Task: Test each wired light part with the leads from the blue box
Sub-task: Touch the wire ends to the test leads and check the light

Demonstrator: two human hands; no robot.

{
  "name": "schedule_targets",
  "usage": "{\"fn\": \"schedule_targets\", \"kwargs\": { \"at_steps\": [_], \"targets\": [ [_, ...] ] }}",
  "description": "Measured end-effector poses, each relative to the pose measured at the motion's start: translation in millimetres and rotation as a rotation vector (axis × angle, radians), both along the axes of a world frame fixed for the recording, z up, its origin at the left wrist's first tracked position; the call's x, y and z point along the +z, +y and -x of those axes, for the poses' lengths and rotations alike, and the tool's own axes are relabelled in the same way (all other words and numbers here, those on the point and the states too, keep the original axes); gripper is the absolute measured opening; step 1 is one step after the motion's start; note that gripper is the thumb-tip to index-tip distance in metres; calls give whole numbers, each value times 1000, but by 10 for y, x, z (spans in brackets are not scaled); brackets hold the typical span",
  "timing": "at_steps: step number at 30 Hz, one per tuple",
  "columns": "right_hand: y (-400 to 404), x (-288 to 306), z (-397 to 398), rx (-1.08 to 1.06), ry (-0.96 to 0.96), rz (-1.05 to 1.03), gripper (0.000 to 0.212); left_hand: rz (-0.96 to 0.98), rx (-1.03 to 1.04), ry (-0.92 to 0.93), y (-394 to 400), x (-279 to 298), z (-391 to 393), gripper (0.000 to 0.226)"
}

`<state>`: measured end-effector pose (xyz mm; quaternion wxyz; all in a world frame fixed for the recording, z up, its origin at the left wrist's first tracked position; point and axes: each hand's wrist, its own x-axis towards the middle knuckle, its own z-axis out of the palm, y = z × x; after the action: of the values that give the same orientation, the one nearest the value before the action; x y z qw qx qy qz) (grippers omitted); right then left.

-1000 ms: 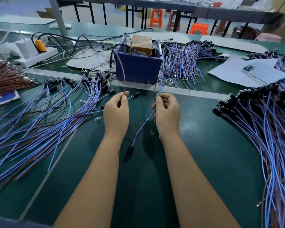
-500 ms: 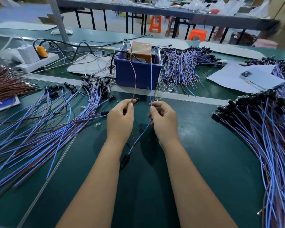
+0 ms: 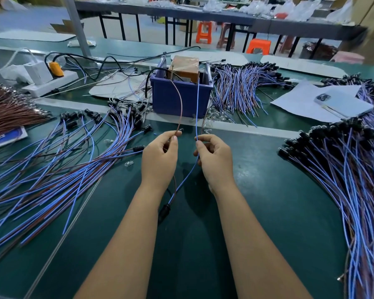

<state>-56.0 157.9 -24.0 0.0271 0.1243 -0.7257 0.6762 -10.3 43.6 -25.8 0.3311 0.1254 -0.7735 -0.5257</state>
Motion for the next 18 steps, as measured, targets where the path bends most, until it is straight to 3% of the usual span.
{"fn": "schedule_targets", "kwargs": {
  "at_steps": [18],
  "targets": [
    [37,55,-57,53,15,-21,14,-30,3,-18,20,84,-57,22]
  ]
}}
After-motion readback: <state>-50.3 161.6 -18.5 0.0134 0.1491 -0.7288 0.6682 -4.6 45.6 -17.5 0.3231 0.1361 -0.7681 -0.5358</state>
